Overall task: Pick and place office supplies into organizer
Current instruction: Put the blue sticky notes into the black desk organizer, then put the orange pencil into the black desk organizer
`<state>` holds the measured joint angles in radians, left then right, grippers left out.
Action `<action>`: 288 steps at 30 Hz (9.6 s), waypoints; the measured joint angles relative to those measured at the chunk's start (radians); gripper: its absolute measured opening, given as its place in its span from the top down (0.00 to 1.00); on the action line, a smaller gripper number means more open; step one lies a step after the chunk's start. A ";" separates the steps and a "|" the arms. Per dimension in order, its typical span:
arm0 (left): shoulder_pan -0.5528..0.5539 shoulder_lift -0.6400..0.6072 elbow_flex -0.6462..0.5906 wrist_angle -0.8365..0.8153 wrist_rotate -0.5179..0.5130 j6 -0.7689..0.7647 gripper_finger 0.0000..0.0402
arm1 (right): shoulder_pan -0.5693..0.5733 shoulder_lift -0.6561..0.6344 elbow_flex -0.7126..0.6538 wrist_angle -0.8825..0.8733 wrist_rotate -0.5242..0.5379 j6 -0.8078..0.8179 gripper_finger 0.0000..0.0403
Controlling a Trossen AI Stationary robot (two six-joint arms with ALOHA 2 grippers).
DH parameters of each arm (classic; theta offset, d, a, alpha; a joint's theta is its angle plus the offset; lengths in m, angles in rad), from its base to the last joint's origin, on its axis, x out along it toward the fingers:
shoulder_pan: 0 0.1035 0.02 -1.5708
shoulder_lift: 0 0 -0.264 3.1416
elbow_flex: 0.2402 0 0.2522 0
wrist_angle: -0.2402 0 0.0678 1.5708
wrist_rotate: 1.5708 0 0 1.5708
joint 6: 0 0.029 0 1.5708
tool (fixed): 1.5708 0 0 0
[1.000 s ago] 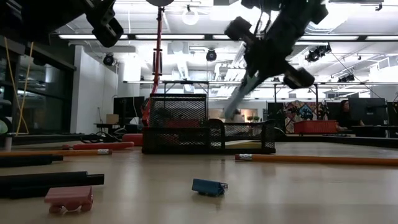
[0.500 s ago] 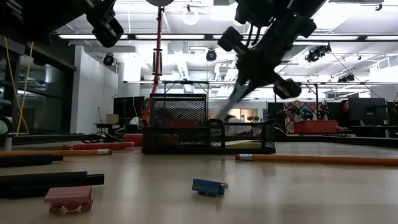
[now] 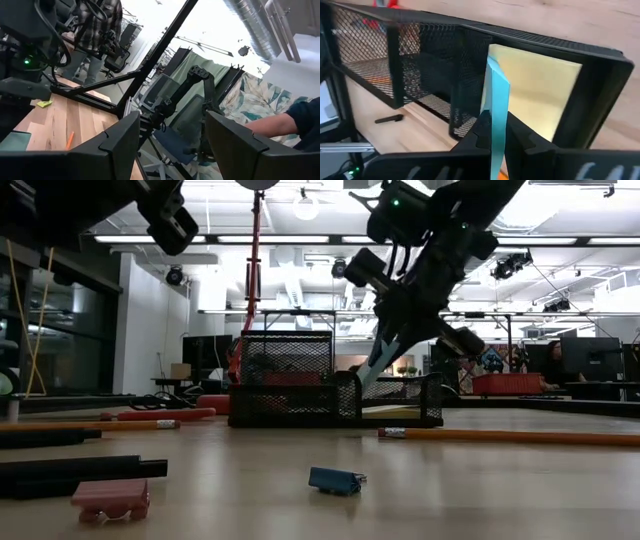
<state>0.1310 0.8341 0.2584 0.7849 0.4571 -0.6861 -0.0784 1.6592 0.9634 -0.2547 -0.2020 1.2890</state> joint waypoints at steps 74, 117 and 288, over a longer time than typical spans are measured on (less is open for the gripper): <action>0.000 0.000 0.000 -0.002 0.100 0.053 0.49 | 0.027 0.054 0.263 -0.236 -0.399 -0.027 0.36; 0.000 0.002 0.000 -0.054 0.073 0.057 0.49 | 0.478 0.060 0.397 -0.828 0.135 -0.245 0.36; 0.000 0.002 0.000 -0.190 -0.170 0.057 0.49 | 0.589 -0.013 0.033 -0.299 0.149 -0.305 1.00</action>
<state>0.1307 0.8356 0.2584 0.5953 0.2874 -0.6296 0.5103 1.6463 0.9962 -0.5541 -0.0525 0.9845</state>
